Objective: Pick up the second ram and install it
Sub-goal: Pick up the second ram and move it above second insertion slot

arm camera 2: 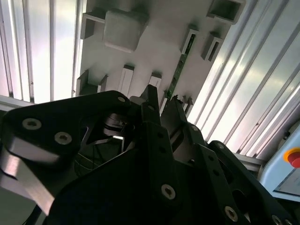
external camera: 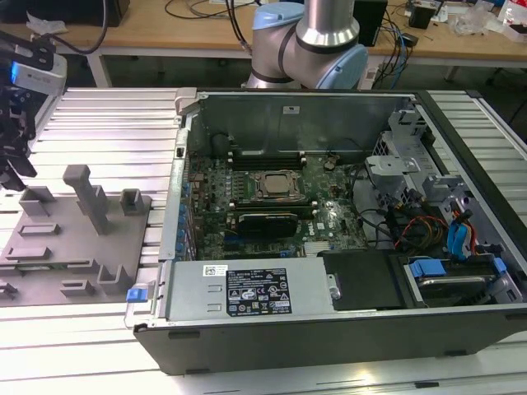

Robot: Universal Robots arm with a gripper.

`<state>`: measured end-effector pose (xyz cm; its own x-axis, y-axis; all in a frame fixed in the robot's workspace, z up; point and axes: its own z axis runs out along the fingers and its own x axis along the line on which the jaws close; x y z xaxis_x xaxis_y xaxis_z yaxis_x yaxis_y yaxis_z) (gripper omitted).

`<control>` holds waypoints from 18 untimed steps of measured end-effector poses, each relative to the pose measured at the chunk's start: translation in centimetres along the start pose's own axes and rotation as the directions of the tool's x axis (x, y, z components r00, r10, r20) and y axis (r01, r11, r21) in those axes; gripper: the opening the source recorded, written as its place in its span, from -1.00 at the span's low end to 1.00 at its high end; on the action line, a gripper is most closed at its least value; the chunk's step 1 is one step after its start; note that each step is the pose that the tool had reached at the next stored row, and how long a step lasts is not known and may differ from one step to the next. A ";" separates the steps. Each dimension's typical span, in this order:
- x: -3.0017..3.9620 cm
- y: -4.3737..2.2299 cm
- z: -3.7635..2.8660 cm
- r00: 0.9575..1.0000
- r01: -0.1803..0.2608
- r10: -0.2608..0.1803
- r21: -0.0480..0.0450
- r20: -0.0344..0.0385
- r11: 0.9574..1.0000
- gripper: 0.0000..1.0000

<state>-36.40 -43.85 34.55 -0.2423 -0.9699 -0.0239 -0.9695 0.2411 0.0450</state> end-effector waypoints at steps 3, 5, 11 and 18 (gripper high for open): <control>0.02 0.00 0.63 1.000 0.000 0.000 0.000 0.000 1.000 -0.40; 0.03 -0.01 0.99 1.000 0.000 0.000 0.000 0.000 1.000 -0.40; 0.07 -0.02 2.08 1.000 0.000 0.000 0.000 0.000 1.000 -0.40; 0.11 -0.05 3.44 1.000 0.000 0.000 0.000 0.000 1.000 -0.40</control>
<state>-36.50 -43.85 31.11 -0.2423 -0.9699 -0.0239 -0.9695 0.2411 0.0450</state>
